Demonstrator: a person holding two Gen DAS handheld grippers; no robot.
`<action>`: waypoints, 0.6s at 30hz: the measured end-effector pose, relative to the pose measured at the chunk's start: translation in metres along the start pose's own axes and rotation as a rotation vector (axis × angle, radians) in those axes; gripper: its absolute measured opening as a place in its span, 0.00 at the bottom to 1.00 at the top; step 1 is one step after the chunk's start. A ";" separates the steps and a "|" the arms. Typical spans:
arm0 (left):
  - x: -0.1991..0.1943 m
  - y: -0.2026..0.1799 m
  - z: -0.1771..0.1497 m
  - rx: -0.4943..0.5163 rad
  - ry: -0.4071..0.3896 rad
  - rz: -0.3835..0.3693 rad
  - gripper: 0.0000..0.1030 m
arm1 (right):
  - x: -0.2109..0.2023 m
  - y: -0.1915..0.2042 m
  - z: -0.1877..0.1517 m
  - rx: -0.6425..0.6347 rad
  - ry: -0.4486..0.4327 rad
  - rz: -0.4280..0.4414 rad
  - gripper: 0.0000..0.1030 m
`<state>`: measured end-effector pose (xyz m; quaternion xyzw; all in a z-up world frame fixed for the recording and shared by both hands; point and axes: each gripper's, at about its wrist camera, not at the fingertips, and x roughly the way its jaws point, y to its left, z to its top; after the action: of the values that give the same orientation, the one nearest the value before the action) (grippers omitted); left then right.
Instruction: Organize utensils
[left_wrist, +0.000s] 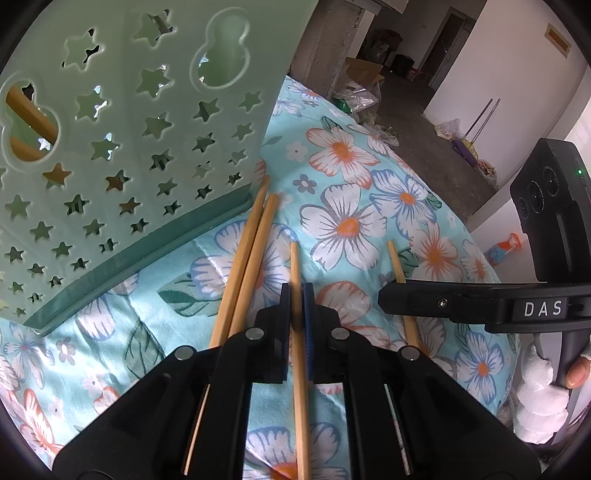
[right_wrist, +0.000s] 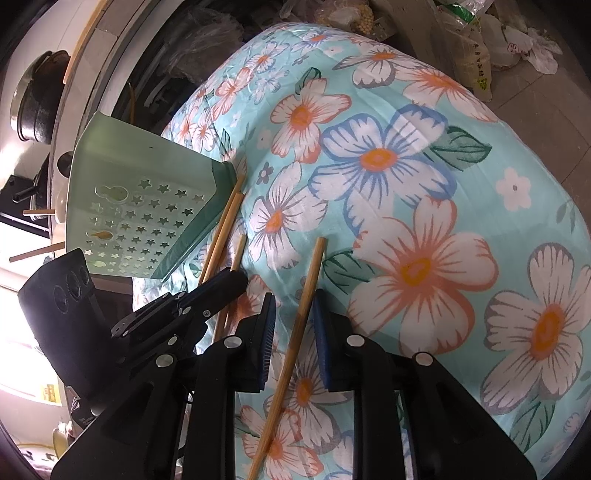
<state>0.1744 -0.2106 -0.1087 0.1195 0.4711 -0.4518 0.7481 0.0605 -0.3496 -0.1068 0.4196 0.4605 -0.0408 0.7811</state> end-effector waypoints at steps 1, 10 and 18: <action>0.000 0.000 0.000 0.000 -0.001 0.000 0.06 | 0.000 0.000 0.000 0.000 -0.001 0.000 0.19; -0.002 -0.005 0.002 0.011 0.003 0.027 0.05 | 0.000 0.001 0.001 -0.017 0.007 -0.006 0.14; -0.025 -0.011 0.007 0.004 -0.039 0.024 0.05 | -0.007 0.015 0.005 -0.054 -0.005 0.059 0.10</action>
<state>0.1663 -0.2069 -0.0826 0.1175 0.4541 -0.4461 0.7623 0.0668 -0.3451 -0.0914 0.4118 0.4472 -0.0065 0.7940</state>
